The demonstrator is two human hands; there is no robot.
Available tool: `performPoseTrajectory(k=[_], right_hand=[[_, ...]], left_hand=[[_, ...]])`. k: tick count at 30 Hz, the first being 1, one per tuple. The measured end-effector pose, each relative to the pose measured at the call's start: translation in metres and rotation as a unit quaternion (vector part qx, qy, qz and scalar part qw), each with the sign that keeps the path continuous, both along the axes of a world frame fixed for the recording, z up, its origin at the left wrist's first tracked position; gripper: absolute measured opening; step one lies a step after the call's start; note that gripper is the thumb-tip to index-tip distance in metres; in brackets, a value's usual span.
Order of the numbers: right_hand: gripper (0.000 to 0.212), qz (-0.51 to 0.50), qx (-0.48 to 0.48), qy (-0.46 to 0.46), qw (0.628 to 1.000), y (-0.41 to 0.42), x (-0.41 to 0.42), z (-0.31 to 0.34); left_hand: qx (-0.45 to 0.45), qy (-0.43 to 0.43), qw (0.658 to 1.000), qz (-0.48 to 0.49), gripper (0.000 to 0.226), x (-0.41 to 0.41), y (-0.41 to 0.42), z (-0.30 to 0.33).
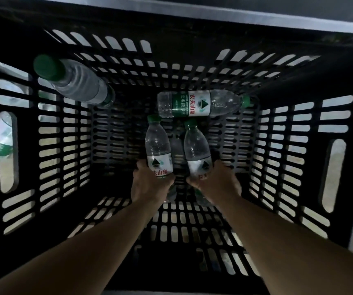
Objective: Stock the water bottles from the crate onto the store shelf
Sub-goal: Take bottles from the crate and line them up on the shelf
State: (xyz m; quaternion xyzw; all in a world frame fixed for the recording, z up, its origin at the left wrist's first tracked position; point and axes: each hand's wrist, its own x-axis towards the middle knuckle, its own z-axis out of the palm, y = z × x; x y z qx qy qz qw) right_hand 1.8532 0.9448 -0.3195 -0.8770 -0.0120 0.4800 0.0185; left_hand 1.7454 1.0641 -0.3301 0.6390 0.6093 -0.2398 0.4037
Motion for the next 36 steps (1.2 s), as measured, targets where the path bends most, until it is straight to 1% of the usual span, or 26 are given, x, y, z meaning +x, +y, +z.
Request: performPoseTrajectory(k=[2,5,8,10,13,17,19,22,24,27,29,31,34,36], right_hand=[[0.08,-0.031,0.02,-0.016,0.999,0.002,-0.014,-0.001],[0.075,-0.053,0.023,-0.048,0.997,0.004,-0.027,-0.002],[0.068,-0.064,0.018,-0.061,0.996,0.002,-0.029,-0.003],[0.061,-0.073,0.034,-0.064,0.995,0.001,-0.028,-0.002],[0.052,-0.099,0.043,-0.053,0.993,0.001,-0.023,0.003],[0.045,-0.055,-0.014,0.005,0.998,0.007,-0.013,0.018],[0.037,-0.042,-0.005,0.022,0.999,0.011,-0.01,0.033],[0.026,-0.046,0.025,0.013,0.999,0.016,-0.009,0.06],[0.027,-0.063,0.062,0.006,0.996,0.018,-0.011,0.081],[0.036,-0.073,0.121,-0.008,0.99,0.02,-0.016,0.115],[0.047,-0.091,0.14,-0.015,0.986,0.023,-0.02,0.138],[0.053,-0.108,0.148,-0.021,0.983,0.027,-0.022,0.162],[0.057,-0.115,0.176,-0.034,0.977,0.033,-0.024,0.204],[0.056,-0.11,0.195,-0.046,0.974,0.033,-0.019,0.236]], left_hand=[[0.013,0.013,1.0,0.019,0.079,0.006,-0.004,-0.001],[0.031,0.006,0.999,0.021,0.077,0.011,-0.008,-0.003],[0.014,-0.012,0.999,0.048,0.074,0.012,-0.011,-0.008],[0.006,-0.008,0.999,0.044,0.073,0.015,-0.011,-0.01],[-0.007,0.012,0.999,0.031,0.075,0.018,-0.008,-0.01],[-0.036,0.033,0.998,0.031,0.068,0.012,-0.001,0.003],[-0.031,0.043,0.998,0.019,0.066,0.01,0.002,0.017],[-0.001,0.065,0.998,-0.022,0.068,0.008,0.008,0.045],[0.011,0.059,0.997,-0.04,0.068,0.006,0.011,0.066],[0.035,0.057,0.996,-0.066,0.07,0.005,0.014,0.103],[0.052,0.061,0.994,-0.074,0.07,0.004,0.014,0.132],[0.058,0.066,0.994,-0.072,0.069,0.006,0.013,0.161],[0.055,0.055,0.995,-0.055,0.069,0.009,0.014,0.204],[0.057,0.04,0.996,-0.061,0.065,0.013,0.017,0.236]])
